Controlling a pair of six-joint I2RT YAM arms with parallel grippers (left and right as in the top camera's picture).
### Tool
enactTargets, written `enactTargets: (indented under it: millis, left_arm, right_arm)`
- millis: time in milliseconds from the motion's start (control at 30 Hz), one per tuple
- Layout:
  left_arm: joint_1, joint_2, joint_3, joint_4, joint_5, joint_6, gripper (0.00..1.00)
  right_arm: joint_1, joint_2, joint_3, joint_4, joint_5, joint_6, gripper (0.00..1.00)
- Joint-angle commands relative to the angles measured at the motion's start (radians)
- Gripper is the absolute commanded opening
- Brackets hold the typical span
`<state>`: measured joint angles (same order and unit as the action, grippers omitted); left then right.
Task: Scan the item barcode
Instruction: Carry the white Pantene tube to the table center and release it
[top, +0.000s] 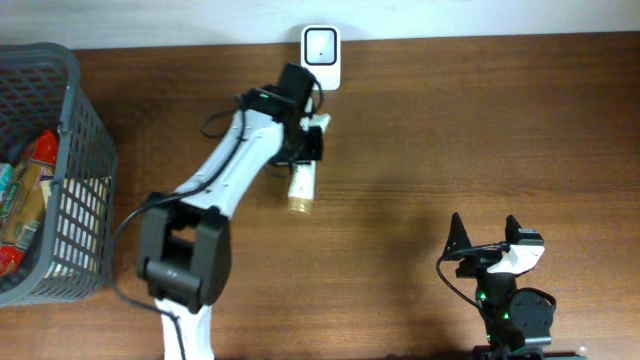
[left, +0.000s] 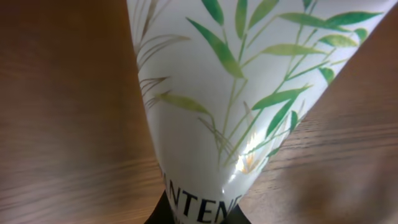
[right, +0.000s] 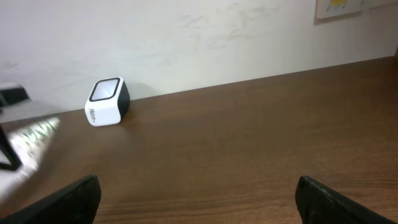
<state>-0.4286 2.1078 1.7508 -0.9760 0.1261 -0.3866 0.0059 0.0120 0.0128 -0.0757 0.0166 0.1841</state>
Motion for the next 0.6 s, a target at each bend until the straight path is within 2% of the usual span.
enactTargets:
  millis: [0, 133, 200, 300, 400, 500, 533, 567]
  left_arm:
    - [-0.067, 0.051, 0.015, 0.005, 0.008, -0.048, 0.00]
    - [-0.135, 0.083, 0.015, 0.029, 0.007, -0.051, 0.00]
    - [-0.141, 0.084, 0.015, 0.049, 0.008, -0.158, 0.00]
    - [-0.141, 0.084, 0.015, 0.059, 0.010, -0.244, 0.00]
    - [-0.161, 0.084, 0.015, 0.070, 0.054, -0.415, 0.01]
    - [-0.226, 0.084, 0.015, 0.169, 0.060, -0.418, 0.03]
    - [-0.226, 0.084, 0.015, 0.191, 0.060, -0.417, 0.35]
    - [-0.223, 0.084, 0.015, 0.202, 0.060, -0.408, 0.99]
  right_arm:
    - [-0.006, -0.006, -0.007, -0.006, 0.002, 0.007, 0.99]
    - [-0.006, -0.006, -0.007, -0.005, 0.002, 0.007, 0.99]
    - [-0.006, -0.006, -0.007, -0.006, 0.002, 0.007, 0.99]
    - [-0.006, -0.006, -0.007, -0.006, 0.002, 0.007, 0.99]
    - [-0.006, -0.006, -0.007, -0.006, 0.002, 0.007, 0.99]
    - [-0.006, -0.006, -0.007, -0.006, 0.002, 0.007, 0.99]
    - [-0.006, -0.006, -0.007, -0.006, 0.002, 0.007, 0.99]
    - [-0.006, -0.006, -0.007, -0.006, 0.002, 0.007, 0.99]
